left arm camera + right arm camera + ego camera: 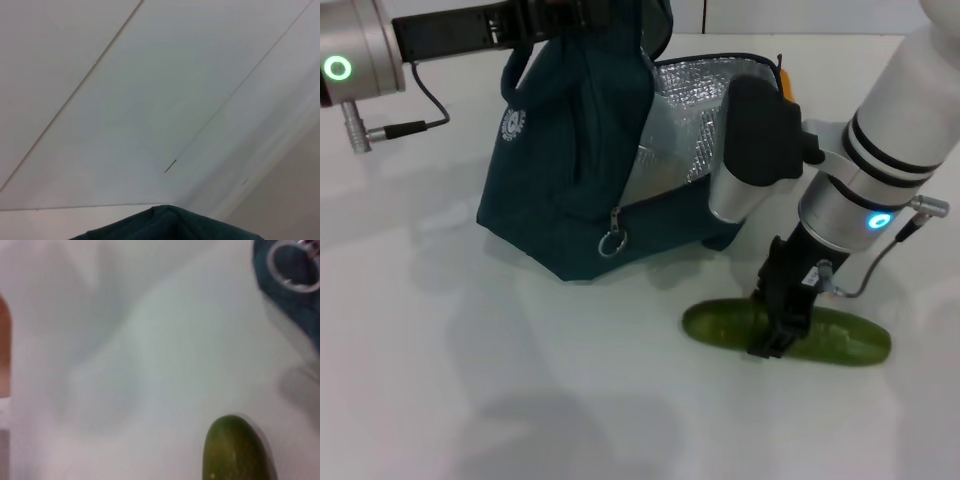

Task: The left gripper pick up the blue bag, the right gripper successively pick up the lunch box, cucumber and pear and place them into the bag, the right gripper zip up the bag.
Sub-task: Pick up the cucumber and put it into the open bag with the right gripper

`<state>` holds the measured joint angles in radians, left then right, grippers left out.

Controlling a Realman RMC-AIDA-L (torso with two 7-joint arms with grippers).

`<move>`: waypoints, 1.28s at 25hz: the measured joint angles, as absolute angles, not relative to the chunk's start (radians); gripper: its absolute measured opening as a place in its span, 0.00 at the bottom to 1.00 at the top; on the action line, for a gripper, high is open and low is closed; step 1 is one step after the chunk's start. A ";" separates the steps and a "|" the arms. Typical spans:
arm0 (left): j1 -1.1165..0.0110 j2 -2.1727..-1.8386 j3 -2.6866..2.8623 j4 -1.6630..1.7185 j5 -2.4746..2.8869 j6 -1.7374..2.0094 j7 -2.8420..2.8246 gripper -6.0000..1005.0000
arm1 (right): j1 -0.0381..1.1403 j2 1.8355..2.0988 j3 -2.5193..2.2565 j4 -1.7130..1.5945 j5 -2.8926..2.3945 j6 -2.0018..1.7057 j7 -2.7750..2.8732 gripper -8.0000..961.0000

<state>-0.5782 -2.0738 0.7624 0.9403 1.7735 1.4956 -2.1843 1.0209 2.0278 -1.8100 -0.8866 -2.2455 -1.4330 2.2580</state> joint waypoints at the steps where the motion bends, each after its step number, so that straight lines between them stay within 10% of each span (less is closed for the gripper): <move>1: -0.576 -2.072 0.762 0.940 1.770 1.495 -2.184 0.05 | 1.016 2.028 -1.808 -0.894 -2.246 -1.449 2.258 0.59; 32: -0.550 -2.073 0.762 0.940 1.759 1.499 -2.184 0.05 | 0.592 2.007 -0.914 -1.278 -1.974 -1.885 2.047 0.61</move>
